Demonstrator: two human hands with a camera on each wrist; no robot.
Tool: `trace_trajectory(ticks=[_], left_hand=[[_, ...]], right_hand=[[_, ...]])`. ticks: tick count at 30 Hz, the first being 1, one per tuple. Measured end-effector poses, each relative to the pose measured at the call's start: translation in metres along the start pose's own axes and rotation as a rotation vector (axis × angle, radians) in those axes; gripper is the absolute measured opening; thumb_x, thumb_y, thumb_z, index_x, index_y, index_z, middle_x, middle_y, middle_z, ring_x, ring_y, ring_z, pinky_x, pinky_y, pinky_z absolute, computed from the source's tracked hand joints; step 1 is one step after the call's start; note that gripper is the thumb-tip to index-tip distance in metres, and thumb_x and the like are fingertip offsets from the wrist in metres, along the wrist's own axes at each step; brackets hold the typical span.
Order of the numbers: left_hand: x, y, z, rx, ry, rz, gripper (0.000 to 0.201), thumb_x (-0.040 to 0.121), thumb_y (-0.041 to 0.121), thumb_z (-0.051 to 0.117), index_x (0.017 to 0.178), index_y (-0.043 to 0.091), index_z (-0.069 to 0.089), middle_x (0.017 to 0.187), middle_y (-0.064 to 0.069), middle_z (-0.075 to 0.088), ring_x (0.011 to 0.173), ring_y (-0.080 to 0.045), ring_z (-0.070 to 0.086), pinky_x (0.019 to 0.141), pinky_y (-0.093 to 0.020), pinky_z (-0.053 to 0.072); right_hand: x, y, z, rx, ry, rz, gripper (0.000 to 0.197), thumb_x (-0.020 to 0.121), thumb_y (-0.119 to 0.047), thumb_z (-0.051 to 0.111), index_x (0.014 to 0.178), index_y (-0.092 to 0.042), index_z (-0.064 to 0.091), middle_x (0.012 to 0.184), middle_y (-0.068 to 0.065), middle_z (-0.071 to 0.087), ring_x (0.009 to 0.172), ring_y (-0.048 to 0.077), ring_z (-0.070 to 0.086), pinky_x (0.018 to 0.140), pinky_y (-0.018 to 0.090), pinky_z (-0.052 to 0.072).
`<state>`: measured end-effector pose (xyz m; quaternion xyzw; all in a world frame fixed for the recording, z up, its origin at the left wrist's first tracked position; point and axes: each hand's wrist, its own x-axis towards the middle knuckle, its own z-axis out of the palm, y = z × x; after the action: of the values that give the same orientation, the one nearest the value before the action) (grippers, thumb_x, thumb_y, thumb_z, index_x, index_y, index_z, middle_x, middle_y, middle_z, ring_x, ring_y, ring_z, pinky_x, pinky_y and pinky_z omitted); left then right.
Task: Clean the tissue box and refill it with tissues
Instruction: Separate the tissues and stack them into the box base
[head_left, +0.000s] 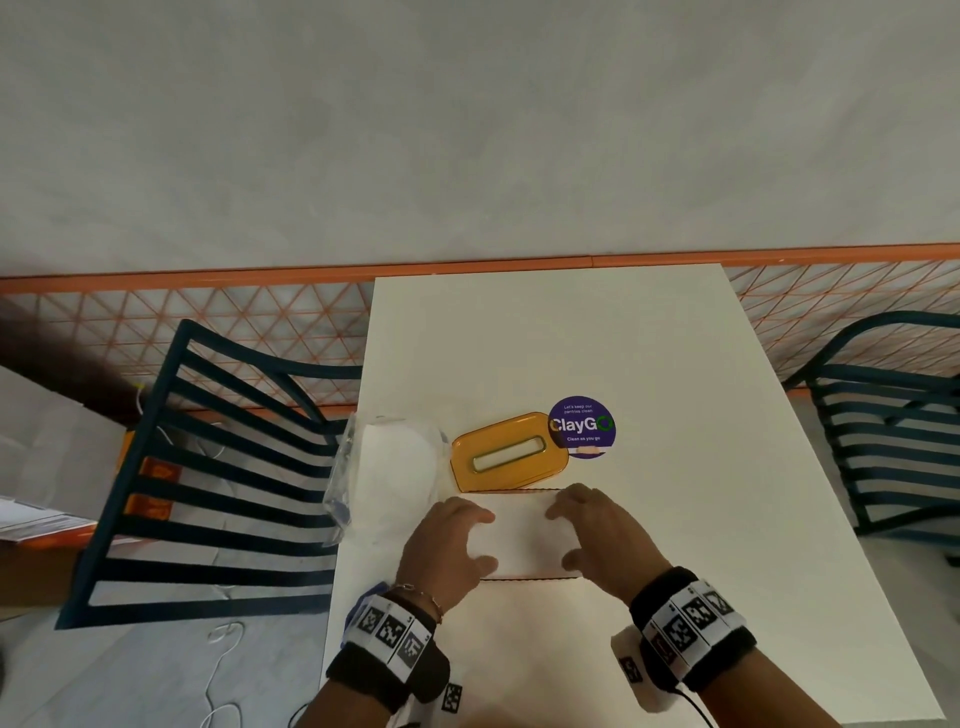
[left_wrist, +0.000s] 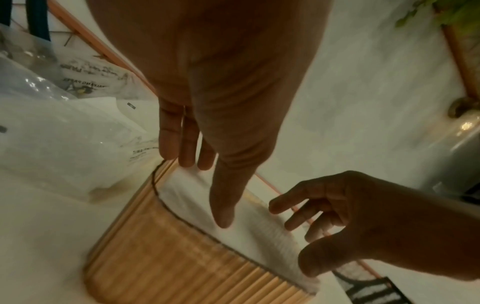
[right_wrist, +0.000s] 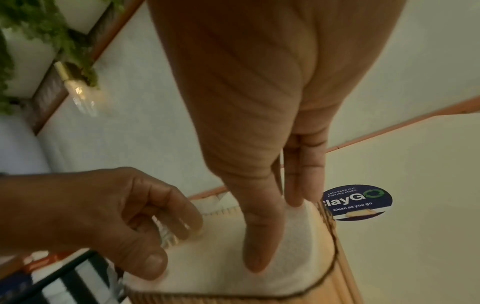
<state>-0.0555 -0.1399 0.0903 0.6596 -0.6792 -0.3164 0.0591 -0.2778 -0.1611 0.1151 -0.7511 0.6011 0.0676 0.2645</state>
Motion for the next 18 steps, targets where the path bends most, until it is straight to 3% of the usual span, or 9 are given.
trace_trajectory(ticks=[2, 4, 9, 13, 18], left_hand=[[0.0, 0.0, 0.001, 0.072, -0.082, 0.035, 0.06, 0.086, 0.043, 0.077, 0.141, 0.034, 0.056, 0.155, 0.011, 0.044, 0.142, -0.012, 0.042, 0.117, -0.03, 0.037], [0.002, -0.001, 0.001, 0.114, -0.105, 0.05, 0.062, 0.087, 0.047, 0.076, 0.144, 0.034, 0.054, 0.159, 0.01, 0.04, 0.145, -0.013, 0.038, 0.121, -0.033, 0.032], [0.004, -0.004, -0.003, 0.208, -0.167, 0.108, 0.079, 0.081, 0.054, 0.079, 0.15, 0.037, 0.046, 0.166, 0.011, 0.03, 0.152, -0.014, 0.026, 0.125, -0.043, 0.025], [0.005, -0.004, 0.0, 0.357, -0.216, 0.183, 0.089, 0.08, 0.051, 0.08, 0.156, 0.039, 0.034, 0.171, 0.007, 0.016, 0.158, -0.017, 0.013, 0.126, -0.044, 0.018], [0.01, 0.001, 0.001, 0.389, -0.211, 0.224, 0.085, 0.083, 0.061, 0.071, 0.156, 0.041, 0.032, 0.17, 0.005, 0.021, 0.156, -0.019, 0.017, 0.123, -0.044, 0.02]], right_hand=[[-0.003, -0.001, 0.003, -0.072, -0.052, -0.06, 0.061, 0.084, -0.02, 0.079, 0.14, -0.025, 0.056, 0.151, -0.005, 0.046, 0.132, 0.017, 0.049, 0.106, 0.029, 0.047], [-0.004, 0.0, 0.006, -0.121, -0.057, -0.063, 0.063, 0.085, -0.02, 0.077, 0.143, -0.023, 0.053, 0.154, -0.003, 0.043, 0.131, 0.019, 0.048, 0.107, 0.03, 0.046], [-0.002, 0.001, 0.004, -0.125, -0.066, -0.08, 0.071, 0.082, -0.025, 0.081, 0.146, -0.022, 0.051, 0.159, -0.001, 0.038, 0.135, 0.021, 0.044, 0.108, 0.032, 0.044], [0.001, -0.001, 0.007, -0.173, -0.105, -0.107, 0.086, 0.076, -0.037, 0.084, 0.151, -0.022, 0.043, 0.164, 0.001, 0.03, 0.146, 0.023, 0.033, 0.118, 0.036, 0.032], [0.008, -0.002, 0.014, -0.204, -0.114, -0.101, 0.097, 0.074, -0.047, 0.084, 0.154, -0.023, 0.035, 0.163, 0.004, 0.031, 0.148, 0.024, 0.03, 0.121, 0.039, 0.027]])
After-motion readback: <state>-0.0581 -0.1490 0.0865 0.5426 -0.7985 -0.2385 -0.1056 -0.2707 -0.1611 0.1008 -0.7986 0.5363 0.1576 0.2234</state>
